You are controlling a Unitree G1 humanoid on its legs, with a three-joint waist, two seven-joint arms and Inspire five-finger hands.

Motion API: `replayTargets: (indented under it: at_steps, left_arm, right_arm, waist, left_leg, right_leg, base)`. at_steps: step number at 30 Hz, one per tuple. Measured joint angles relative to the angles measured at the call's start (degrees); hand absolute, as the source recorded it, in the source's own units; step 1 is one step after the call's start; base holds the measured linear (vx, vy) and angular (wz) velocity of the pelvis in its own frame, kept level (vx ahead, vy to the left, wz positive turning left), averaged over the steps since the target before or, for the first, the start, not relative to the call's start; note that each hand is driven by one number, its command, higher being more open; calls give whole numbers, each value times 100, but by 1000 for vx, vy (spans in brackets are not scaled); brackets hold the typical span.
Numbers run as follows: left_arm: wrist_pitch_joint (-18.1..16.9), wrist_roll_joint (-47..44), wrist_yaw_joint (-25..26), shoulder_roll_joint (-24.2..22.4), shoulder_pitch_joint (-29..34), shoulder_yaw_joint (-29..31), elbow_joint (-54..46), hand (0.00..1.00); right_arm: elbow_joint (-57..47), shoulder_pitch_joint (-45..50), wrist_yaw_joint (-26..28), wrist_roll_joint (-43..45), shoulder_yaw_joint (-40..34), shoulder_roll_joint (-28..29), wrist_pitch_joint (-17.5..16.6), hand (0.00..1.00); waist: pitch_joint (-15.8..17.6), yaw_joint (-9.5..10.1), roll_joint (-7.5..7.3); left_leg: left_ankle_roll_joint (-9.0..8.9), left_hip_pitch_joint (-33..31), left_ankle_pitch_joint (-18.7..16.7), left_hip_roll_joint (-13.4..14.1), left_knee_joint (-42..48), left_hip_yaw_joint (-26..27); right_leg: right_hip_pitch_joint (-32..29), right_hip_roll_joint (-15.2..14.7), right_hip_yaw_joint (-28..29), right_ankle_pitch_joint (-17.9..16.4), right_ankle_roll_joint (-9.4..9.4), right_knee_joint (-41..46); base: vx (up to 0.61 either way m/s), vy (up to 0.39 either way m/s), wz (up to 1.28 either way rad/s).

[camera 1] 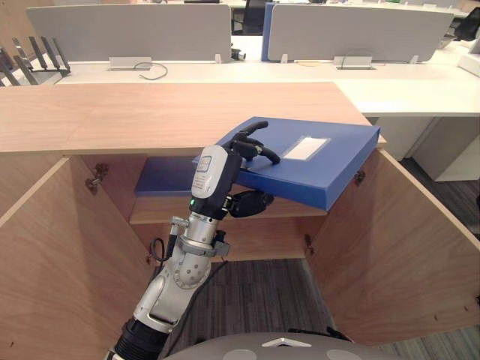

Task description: Walk over to the cabinet, pick up the folder, carry it to the office cabinet, place the folder inside the office cabinet, then close the office cabinet door

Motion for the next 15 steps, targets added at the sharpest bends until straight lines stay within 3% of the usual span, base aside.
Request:
replayTargets:
  at_steps: [4,9,15]
  left_arm:
    - [-30,-129,-13,-109,205,81,-1,0]
    - [-72,-512,-33,-140,346,166,-90,0]
    - [-24,-1883,-346,-138,350,134,-163,0]
  right_arm:
    - [16,86,-16,5,21,-34,14,100]
    - [46,87,-19,3,161,-1,18,100]
    - [99,76,-18,3,236,21,23,100]
  waist:
    - [-40,30,12]
    - [-134,47,-91]
    - [-199,82,-137]
  left_leg:
    - [11,-31,67,-12,0,-163]
    - [0,-47,86,-27,1,-185]
    - [-10,-89,97,-24,1,-207]
  right_leg:
    - [14,6,-96,-107,44,105]
    - [-5,-5,-105,-124,84,158]
    - [-26,6,-136,-123,84,175]
  base:
    - [-51,-38,21]
    - [4,-17,2]
    - [7,-34,3]
